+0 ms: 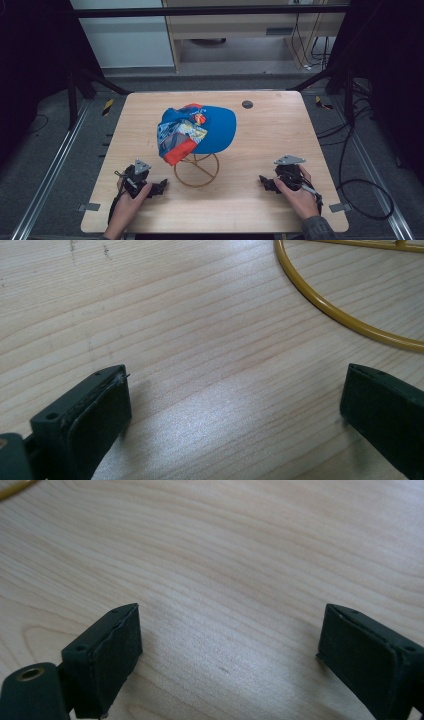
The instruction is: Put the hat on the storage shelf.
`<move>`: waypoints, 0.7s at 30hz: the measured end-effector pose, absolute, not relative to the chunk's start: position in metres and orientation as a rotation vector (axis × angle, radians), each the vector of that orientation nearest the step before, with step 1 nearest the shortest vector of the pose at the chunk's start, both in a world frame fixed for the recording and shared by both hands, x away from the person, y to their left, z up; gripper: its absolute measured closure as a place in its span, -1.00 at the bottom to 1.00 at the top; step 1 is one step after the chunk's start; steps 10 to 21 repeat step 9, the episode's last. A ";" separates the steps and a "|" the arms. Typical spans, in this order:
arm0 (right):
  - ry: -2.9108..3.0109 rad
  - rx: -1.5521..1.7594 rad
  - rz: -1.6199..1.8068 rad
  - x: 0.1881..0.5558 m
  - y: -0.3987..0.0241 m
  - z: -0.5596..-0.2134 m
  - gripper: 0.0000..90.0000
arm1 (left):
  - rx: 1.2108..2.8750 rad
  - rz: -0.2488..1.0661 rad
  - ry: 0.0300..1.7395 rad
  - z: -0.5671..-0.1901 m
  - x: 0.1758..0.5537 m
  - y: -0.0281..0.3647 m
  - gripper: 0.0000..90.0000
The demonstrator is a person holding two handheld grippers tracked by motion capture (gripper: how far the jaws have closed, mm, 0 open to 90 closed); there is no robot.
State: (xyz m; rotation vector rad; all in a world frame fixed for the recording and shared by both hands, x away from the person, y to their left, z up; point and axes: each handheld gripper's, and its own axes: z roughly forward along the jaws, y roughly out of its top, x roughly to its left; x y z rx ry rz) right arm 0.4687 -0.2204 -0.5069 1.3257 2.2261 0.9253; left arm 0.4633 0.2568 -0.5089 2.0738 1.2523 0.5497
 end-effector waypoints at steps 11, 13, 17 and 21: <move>2.167 1.330 0.947 0.463 -0.218 -0.512 -0.83 | 2.074 0.550 1.252 -0.509 0.463 0.257 -1.00; 2.167 1.330 0.947 0.463 -0.218 -0.512 -0.83 | 2.074 0.550 1.252 -0.509 0.463 0.257 -1.00; 2.167 1.330 0.947 0.463 -0.218 -0.512 -0.83 | 2.074 0.550 1.252 -0.509 0.463 0.257 -1.00; 2.167 1.330 0.947 0.463 -0.218 -0.512 -0.83 | 2.074 0.550 1.252 -0.509 0.463 0.257 -1.00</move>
